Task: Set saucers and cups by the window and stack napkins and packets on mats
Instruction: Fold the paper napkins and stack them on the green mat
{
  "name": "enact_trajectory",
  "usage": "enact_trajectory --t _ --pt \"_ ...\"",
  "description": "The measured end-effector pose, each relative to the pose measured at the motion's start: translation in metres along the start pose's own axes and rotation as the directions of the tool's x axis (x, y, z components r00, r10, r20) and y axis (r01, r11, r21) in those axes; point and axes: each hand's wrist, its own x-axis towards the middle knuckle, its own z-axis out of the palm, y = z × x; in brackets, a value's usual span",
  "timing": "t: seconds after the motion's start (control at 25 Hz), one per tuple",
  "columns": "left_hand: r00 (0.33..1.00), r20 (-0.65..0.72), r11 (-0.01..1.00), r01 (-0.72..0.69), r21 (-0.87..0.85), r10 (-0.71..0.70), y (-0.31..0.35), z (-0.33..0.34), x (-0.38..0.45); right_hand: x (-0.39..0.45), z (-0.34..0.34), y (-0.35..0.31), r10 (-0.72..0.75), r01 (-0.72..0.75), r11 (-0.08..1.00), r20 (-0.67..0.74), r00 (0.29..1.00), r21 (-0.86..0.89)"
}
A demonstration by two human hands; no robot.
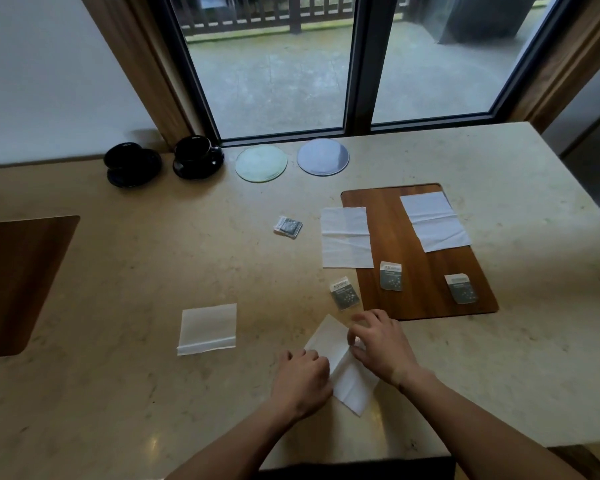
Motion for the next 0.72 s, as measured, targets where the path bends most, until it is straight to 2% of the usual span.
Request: enact_trajectory --t 0.08,0.16,0.2,0.28,0.36,0.56,0.72 --pt "0.999 -0.037 0.995 0.017 -0.096 -0.020 -0.008 -0.003 0.003 0.005 -0.008 -0.001 0.043 -0.043 0.996 0.002 0.999 0.077" --pt "0.996 -0.065 0.958 0.047 -0.282 -0.068 -0.018 -0.006 0.008 0.010 -0.016 -0.002 0.078 -0.080 0.981 0.020 0.997 0.177" --pt "0.992 -0.071 0.903 0.065 -0.425 -0.105 -0.024 -0.010 0.009 0.013 -0.021 -0.003 0.102 -0.111 0.956 0.044 0.994 0.270" --pt "0.977 -0.055 0.720 0.112 -0.685 -0.205 -0.035 -0.020 0.011 0.019 -0.028 -0.009 0.153 -0.195 0.843 0.124 0.980 0.501" --pt "0.959 -0.021 0.550 0.144 -0.823 -0.282 -0.048 -0.031 0.011 0.024 -0.031 -0.022 0.177 -0.245 0.720 0.170 0.969 0.649" --pt "0.900 0.016 0.289 0.157 -0.944 -0.436 -0.091 -0.051 0.002 0.043 -0.038 -0.073 0.204 -0.307 0.496 0.234 0.951 0.812" --pt "0.841 0.017 0.215 0.158 -0.964 -0.541 -0.127 -0.066 -0.007 0.055 -0.033 -0.113 0.182 -0.395 0.341 0.352 0.918 0.853"
